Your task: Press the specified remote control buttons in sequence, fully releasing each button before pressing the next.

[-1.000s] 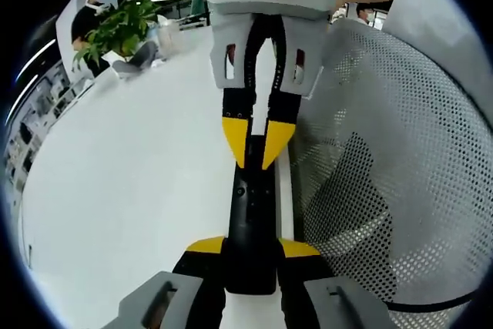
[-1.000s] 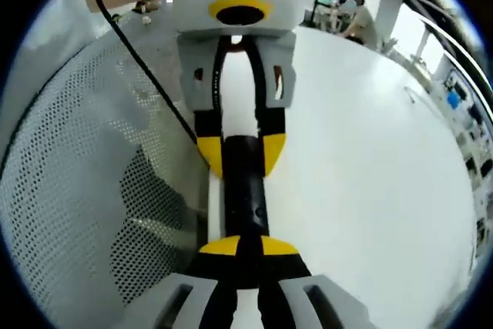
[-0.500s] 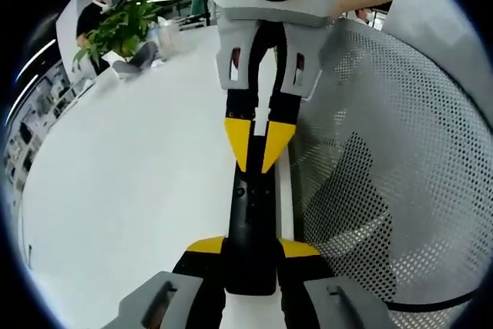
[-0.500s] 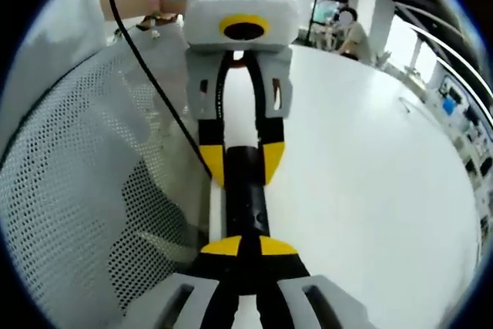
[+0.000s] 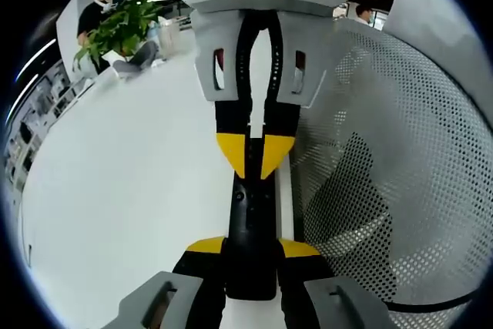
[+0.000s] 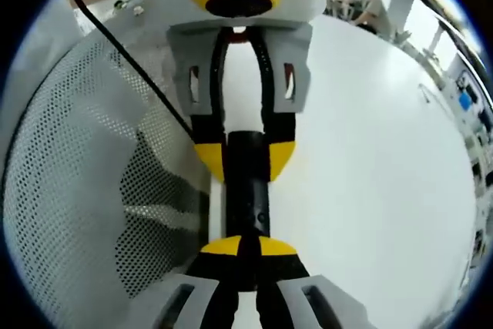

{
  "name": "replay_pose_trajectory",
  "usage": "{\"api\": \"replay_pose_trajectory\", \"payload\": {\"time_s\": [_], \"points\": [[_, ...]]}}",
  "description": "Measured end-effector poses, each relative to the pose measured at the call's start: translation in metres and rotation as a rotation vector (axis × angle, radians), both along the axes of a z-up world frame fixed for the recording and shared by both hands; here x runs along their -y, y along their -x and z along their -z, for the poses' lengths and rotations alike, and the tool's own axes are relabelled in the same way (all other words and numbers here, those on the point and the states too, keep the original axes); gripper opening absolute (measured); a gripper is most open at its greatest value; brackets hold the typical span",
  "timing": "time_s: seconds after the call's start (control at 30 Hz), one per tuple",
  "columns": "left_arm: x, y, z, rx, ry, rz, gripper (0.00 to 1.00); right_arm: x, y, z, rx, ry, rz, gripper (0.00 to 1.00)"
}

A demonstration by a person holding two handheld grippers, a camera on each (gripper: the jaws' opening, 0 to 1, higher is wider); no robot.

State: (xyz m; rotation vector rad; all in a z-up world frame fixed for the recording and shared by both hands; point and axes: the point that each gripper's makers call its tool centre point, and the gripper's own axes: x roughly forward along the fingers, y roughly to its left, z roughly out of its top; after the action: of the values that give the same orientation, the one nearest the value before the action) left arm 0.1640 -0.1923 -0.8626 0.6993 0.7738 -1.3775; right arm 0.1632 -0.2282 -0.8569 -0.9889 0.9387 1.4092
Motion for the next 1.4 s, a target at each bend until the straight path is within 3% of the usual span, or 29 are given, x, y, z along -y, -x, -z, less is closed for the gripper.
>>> {"api": "replay_pose_trajectory", "payload": {"time_s": [0.13, 0.27, 0.37, 0.5, 0.53, 0.6, 0.7, 0.8, 1.4], "points": [[-0.0001, 0.0001, 0.0, -0.001, 0.003, 0.0, 0.25, -0.0005, -0.0021, 0.0007, -0.031, 0.049, 0.025, 0.03], [-0.0001, 0.0001, -0.0005, 0.0, 0.01, -0.005, 0.25, 0.0024, -0.0023, -0.0003, -0.059, 0.015, 0.048, 0.03], [0.0, 0.0001, -0.0004, 0.0, 0.011, -0.008, 0.25, 0.0018, -0.002, -0.0017, -0.064, -0.068, 0.084, 0.03], [-0.0001, 0.0, -0.0005, 0.0, 0.02, -0.018, 0.25, 0.0009, -0.0038, -0.004, -0.067, -0.205, 0.225, 0.02], [-0.0002, 0.0, -0.0005, 0.0, 0.022, -0.02, 0.25, 0.001, -0.0039, -0.0044, -0.058, -0.229, 0.227, 0.02], [-0.0003, 0.0002, -0.0007, 0.0, 0.026, -0.021, 0.25, 0.0007, -0.003, -0.0055, -0.009, -0.278, 0.205, 0.02], [-0.0002, 0.0001, -0.0007, 0.001, 0.026, -0.019, 0.25, 0.0003, -0.001, -0.0052, 0.063, -0.283, 0.133, 0.02], [-0.0001, 0.0001, -0.0007, 0.002, 0.022, -0.018, 0.25, -0.0012, 0.0006, -0.0052, 0.094, -0.277, 0.1, 0.02], [0.0007, 0.0003, -0.0003, 0.002, 0.017, -0.017, 0.25, -0.0038, 0.0022, -0.0051, 0.094, -0.275, 0.014, 0.0]]}}
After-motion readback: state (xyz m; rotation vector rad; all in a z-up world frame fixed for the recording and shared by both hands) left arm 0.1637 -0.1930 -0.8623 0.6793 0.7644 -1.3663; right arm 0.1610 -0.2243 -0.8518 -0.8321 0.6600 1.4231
